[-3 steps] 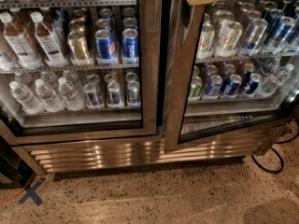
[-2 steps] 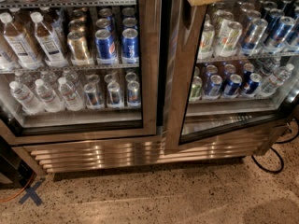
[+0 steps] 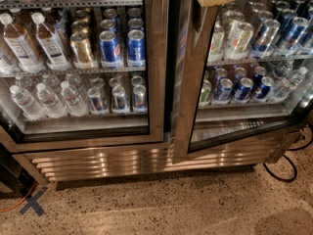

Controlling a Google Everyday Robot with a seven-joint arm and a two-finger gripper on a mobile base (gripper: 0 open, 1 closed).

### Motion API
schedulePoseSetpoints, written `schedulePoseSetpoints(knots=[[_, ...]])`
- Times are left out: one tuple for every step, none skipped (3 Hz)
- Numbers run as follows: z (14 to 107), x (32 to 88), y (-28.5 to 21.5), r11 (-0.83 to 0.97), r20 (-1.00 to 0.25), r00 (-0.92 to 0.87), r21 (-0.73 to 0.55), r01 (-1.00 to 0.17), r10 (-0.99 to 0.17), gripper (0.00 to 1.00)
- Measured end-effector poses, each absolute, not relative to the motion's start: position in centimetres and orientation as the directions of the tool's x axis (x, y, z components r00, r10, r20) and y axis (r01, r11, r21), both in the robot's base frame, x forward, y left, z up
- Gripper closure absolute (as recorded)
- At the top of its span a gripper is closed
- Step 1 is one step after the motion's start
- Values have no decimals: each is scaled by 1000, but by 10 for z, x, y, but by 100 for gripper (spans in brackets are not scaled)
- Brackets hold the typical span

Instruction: Open right fridge door

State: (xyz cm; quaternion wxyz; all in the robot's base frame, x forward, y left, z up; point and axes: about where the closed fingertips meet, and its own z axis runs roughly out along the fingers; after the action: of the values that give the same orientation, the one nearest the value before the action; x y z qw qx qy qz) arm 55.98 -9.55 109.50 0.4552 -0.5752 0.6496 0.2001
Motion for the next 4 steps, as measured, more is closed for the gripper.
schedulePoseSetpoints(knots=[[1094,560,-97,258,-822,76,-264,-929,-565,100],[1095,555,-97,273,-820,66,-263,-925,-568,100],[1095,555,-99,273,-820,66,-263,-925,-568,80],[1095,555,-99,273,-820,66,-263,-925,-568,57]])
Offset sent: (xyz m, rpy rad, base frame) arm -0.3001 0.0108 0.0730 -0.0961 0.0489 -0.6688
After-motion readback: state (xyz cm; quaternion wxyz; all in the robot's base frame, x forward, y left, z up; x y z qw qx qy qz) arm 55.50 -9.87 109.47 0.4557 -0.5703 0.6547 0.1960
